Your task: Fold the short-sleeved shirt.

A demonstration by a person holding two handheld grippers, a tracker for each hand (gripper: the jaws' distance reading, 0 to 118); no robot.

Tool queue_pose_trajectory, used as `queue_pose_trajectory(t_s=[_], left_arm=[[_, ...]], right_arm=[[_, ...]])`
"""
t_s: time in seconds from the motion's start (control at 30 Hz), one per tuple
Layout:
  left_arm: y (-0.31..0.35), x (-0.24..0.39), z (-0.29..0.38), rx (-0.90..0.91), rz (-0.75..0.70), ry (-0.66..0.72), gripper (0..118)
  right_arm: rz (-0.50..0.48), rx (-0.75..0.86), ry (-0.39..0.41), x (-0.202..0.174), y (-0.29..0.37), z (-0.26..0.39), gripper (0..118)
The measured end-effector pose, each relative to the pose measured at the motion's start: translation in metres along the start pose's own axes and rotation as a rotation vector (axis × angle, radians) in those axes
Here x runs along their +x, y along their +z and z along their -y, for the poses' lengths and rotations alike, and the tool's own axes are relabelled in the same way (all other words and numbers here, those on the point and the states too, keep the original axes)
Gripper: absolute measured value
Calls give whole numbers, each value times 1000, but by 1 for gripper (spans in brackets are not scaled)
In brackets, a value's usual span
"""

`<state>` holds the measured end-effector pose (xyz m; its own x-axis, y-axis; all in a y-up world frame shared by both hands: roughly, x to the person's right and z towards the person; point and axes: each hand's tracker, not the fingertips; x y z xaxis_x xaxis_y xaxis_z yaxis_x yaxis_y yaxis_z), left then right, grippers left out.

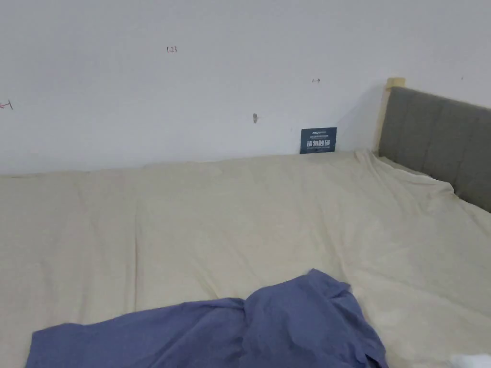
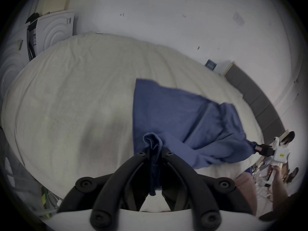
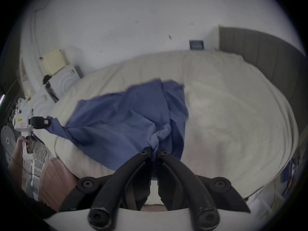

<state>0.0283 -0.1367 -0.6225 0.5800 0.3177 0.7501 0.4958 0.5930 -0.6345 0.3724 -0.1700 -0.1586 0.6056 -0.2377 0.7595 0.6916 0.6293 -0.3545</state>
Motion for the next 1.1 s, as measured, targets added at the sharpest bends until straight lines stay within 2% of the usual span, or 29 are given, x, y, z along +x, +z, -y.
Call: queue_pose_trajectory(t_s=[0.03, 0.07, 0.1, 0.13, 0.17, 0.2, 0.23, 0.27, 0.33, 0.4, 0.5, 0.53, 0.57, 0.6, 0.63, 0.67, 0.7, 0.77, 0.83, 0.9, 0.97, 1.1], left_arm=[[-8, 0, 2, -12, -20, -9, 13], [-12, 1, 5, -15, -35, -20, 22], [-14, 0, 8, -7, -35, -23, 45], [-14, -1, 11, 1, -29, -16, 92], [-13, -2, 12, 19, -20, -3, 118], [-12, -2, 12, 21, -6, 22, 118], [-10, -3, 13, 18, 13, 44, 118], [3, -4, 13, 95, 64, 58, 116], [14, -1, 8, 52, 47, 75, 116], [12, -3, 10, 69, 41, 76, 116], [29, 6, 4, 120, 45, 55, 115], [36, 10, 4, 142, 67, 50, 107], [43, 15, 3, 196, 94, 40, 92], [48, 19, 4, 232, 105, 27, 68], [51, 25, 4, 255, 103, 15, 35], [57, 29, 4, 265, 97, 6, 10], [58, 34, 4, 271, 86, -10, 5], [62, 41, 4, 299, 110, -33, 4], [67, 47, 0, 333, 145, -37, 4], [62, 50, -18, 318, 143, -58, 4], [45, 50, -48, 259, 79, -93, 4], [-35, 26, -125, 55, 4, -78, 5]], right_arm=[[13, -13, -19, 2, -6, 2, 8], [25, -22, -27, 2, -10, 2, 22], [33, -29, -41, 3, -12, 4, 49], [38, -36, -66, 4, -13, 4, 88], [53, -45, -103, 6, -14, 5, 97], [45, -28, -134, 7, -11, 7, 97], [36, 13, -169, 11, -4, 7, 97], [22, 23, -199, 14, 0, 5, 97], [37, 55, -259, 16, 11, -1, 97], [62, 124, -262, 11, 26, -8, 97], [66, 220, -200, -7, 51, -21, 97], [33, 241, -178, -14, 59, -25, 96], [-19, 251, -155, -21, 65, -28, 92], [-68, 270, -142, -28, 70, -29, 77], [-116, 308, -140, -35, 75, -28, 34], [-139, 338, -141, -40, 78, -29, 0], [-108, 350, -147, -47, 78, -30, 0], [-103, 363, -141, -61, 81, -31, 0], [-137, 356, -100, -72, 81, -35, 0], [-126, 352, -59, -80, 78, -38, 0], [-132, 328, -19, -88, 73, -39, 0], [-143, 288, -8, -96, 55, -42, 0]])
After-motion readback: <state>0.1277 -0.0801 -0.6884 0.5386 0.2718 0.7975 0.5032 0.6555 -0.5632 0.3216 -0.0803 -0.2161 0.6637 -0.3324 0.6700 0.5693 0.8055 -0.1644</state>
